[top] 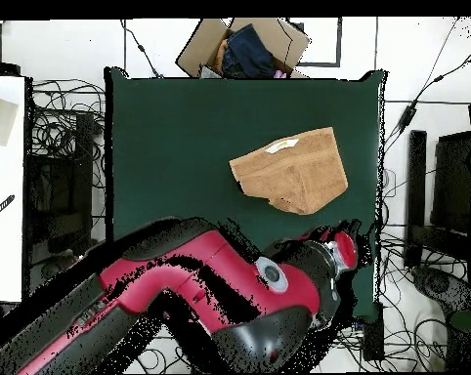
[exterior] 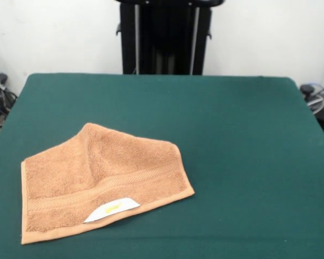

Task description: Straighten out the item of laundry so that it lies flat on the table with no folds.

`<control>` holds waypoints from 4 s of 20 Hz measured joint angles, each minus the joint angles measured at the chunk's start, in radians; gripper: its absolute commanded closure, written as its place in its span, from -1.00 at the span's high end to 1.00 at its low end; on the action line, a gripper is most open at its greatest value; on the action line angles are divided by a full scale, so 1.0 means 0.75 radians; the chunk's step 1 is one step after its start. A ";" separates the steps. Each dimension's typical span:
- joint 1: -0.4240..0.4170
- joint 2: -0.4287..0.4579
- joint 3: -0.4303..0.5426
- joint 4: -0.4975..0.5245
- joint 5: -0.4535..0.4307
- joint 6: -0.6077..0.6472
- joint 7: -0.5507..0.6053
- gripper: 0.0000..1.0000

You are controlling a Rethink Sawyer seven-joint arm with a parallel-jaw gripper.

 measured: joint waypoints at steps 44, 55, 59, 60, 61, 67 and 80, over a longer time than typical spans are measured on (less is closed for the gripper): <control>-0.038 -0.082 0.369 0.270 -0.001 0.215 -0.133 1.00; -0.242 -0.148 0.490 0.270 -0.001 0.215 -0.136 1.00; -0.306 -0.171 0.533 0.270 -0.003 0.215 -0.150 1.00; -0.336 -0.181 0.553 0.270 -0.008 0.215 -0.176 1.00; -0.344 -0.185 0.560 0.270 -0.010 0.215 -0.187 1.00; -0.393 -0.220 0.601 0.271 -0.023 0.216 -0.311 1.00; -0.293 -0.295 0.604 0.339 0.021 0.380 -0.491 1.00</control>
